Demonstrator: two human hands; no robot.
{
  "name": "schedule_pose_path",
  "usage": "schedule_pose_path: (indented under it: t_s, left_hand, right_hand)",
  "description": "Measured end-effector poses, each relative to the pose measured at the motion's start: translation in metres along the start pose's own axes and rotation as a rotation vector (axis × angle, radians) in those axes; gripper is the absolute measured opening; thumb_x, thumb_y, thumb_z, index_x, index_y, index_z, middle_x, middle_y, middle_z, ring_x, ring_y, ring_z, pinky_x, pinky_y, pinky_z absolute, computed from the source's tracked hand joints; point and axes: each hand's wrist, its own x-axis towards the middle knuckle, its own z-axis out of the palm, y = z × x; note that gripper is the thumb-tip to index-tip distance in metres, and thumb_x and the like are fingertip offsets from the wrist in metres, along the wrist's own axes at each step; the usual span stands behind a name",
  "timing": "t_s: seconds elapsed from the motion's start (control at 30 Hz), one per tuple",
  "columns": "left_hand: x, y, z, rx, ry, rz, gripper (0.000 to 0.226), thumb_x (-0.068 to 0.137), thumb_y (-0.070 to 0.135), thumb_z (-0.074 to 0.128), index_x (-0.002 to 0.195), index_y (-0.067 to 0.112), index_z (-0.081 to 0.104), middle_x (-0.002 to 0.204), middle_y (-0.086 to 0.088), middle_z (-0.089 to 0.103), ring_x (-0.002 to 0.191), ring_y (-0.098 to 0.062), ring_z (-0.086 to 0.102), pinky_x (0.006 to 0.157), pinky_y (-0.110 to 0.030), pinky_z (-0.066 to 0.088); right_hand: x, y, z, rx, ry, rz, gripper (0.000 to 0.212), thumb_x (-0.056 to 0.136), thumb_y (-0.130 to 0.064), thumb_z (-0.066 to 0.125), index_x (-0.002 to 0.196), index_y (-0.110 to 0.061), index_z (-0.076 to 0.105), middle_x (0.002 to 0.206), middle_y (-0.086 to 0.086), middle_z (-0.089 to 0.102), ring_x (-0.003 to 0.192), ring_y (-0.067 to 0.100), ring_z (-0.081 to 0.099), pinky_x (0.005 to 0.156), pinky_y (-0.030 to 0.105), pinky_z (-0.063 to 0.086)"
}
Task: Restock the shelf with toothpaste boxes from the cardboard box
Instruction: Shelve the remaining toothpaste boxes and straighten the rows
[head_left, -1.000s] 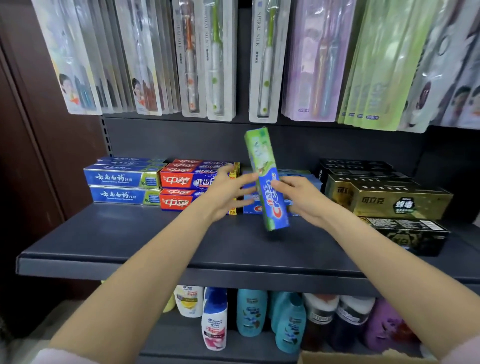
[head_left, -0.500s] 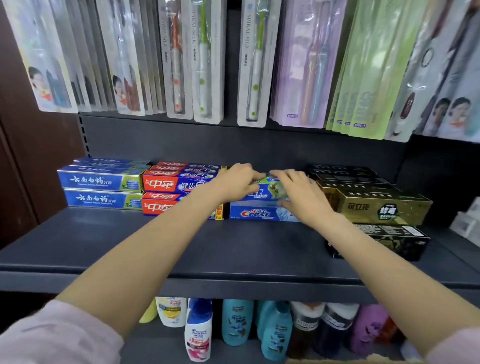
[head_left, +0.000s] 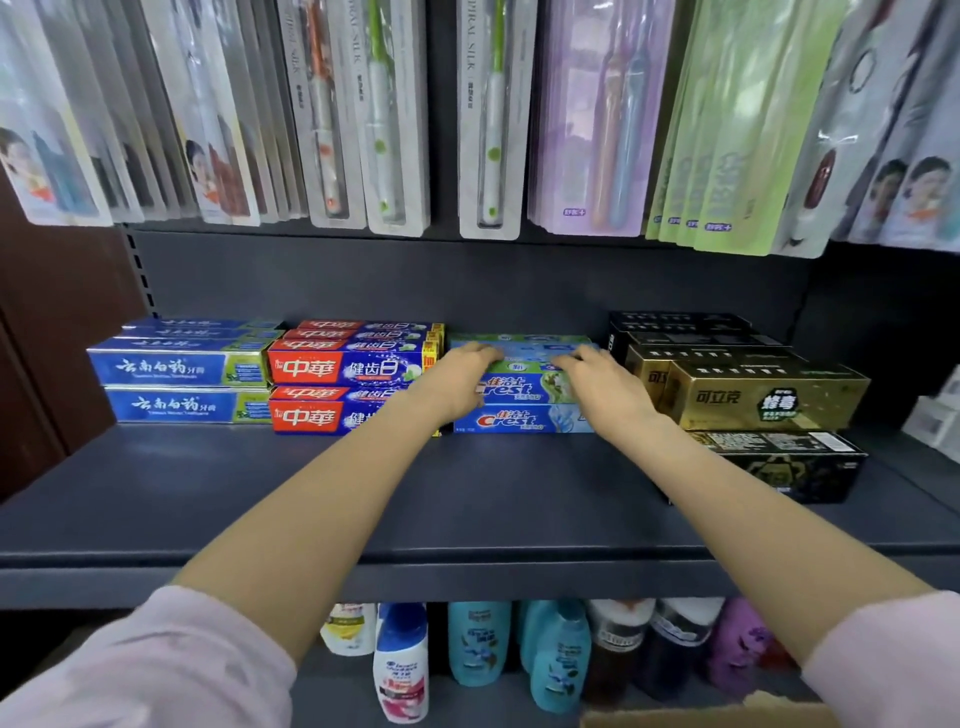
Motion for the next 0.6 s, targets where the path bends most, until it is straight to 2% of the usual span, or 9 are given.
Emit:
schedule_pose_path:
  t_s: [0.13,0.27,0.37,0.43,0.5,0.6]
  left_hand:
    - [-0.003,-0.001,0.000,0.008,0.002,-0.060,0.079,0.080,0.005,0.072,0.147,0.008,0.029,0.152,-0.010,0.030,0.139,-0.026,0.034,0.111,-0.031,0.030]
    - [-0.003,0.000,0.000,0.030,0.011,-0.078,0.076,0.082,0.005,0.069,0.146,0.009,0.030,0.152,-0.009,0.031,0.138,-0.026,0.036,0.109,-0.035,0.036]
    - [-0.008,0.004,0.003,0.065,0.054,-0.096,0.070,0.084,0.003,0.065,0.145,0.010,0.032,0.150,-0.008,0.034,0.136,-0.026,0.036,0.105,-0.039,0.042]
    - [-0.014,0.009,0.007,0.100,0.129,-0.091,0.066,0.085,0.005,0.064,0.143,0.011,0.033,0.146,-0.008,0.037,0.134,-0.025,0.037,0.104,-0.037,0.042]
    - [-0.022,0.017,0.010,0.122,0.217,-0.071,0.061,0.086,0.011,0.063,0.141,0.012,0.036,0.142,-0.007,0.041,0.130,-0.025,0.038,0.102,-0.036,0.042]
    - [-0.040,0.035,0.014,0.121,0.309,-0.033,0.048,0.088,0.018,0.058,0.134,0.014,0.044,0.133,-0.006,0.046,0.124,-0.025,0.042,0.097,-0.036,0.038]
  right_hand:
    - [0.003,0.000,0.002,-0.006,-0.025,-0.010,0.065,0.085,0.004,0.056,0.143,-0.013,0.031,0.138,0.012,0.040,0.131,0.029,0.036,0.102,0.038,0.042]
    - [0.000,0.001,0.004,-0.008,-0.079,-0.031,0.079,0.083,0.003,0.060,0.148,-0.013,0.018,0.148,0.012,0.029,0.136,0.031,0.032,0.106,0.037,0.037]
    - [-0.005,0.001,0.006,0.036,-0.102,-0.030,0.081,0.086,-0.001,0.059,0.150,-0.013,0.010,0.156,0.010,0.016,0.144,0.029,0.019,0.116,0.036,0.026]
    - [-0.013,-0.001,0.005,0.101,-0.058,-0.043,0.079,0.088,-0.003,0.058,0.150,-0.012,0.011,0.159,0.007,0.009,0.146,0.025,0.011,0.118,0.033,0.021]
    - [-0.026,-0.004,0.002,0.200,0.043,-0.058,0.068,0.090,-0.007,0.056,0.148,-0.012,0.021,0.155,0.007,0.021,0.143,0.023,0.020,0.114,0.032,0.028]
    - [-0.053,-0.005,-0.006,0.358,0.127,-0.068,0.042,0.094,-0.014,0.050,0.135,-0.014,0.045,0.130,0.006,0.045,0.120,0.022,0.047,0.098,0.034,0.042]
